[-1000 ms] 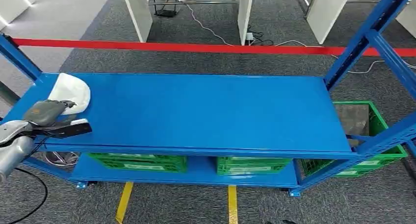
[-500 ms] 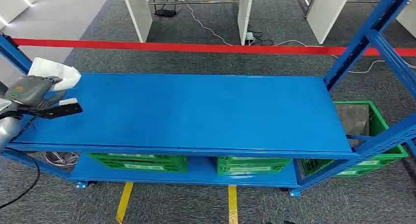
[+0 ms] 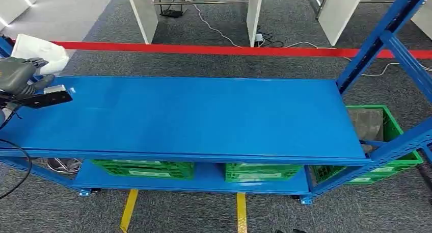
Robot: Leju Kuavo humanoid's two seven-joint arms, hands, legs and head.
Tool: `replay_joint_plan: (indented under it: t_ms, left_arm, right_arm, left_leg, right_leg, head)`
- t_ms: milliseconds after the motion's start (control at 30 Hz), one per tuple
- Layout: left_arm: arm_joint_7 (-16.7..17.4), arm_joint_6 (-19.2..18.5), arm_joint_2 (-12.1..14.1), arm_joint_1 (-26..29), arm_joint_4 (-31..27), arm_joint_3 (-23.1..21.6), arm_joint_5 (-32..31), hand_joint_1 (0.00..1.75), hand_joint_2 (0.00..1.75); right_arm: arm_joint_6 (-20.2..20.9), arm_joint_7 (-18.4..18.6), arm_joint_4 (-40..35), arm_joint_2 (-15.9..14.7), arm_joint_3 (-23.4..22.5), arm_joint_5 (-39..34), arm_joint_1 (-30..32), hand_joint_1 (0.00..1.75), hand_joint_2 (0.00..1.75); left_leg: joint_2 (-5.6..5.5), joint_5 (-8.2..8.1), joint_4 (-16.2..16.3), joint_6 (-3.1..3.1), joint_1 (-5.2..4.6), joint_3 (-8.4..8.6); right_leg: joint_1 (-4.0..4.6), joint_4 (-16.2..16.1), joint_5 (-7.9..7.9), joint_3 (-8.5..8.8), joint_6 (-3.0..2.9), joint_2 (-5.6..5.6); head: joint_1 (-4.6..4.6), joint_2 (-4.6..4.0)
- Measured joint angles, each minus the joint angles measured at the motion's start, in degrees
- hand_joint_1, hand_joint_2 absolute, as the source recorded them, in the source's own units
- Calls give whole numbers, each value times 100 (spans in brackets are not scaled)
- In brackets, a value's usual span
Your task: Take the parts from the cabinet and place them on the table.
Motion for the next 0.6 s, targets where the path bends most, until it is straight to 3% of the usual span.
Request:
replay_joint_plan:
  t_ms: [600]
  left_arm:
    - [-2,2,11,-12,-81,0,44,175,175]
  right_arm:
    - [0,0,0,4,-4,7,-1,0,175]
  left_leg:
    - [0,0,0,0,0,0]
  right_leg:
    - [0,0,0,0,0,0]
  head:
    - [0,0]
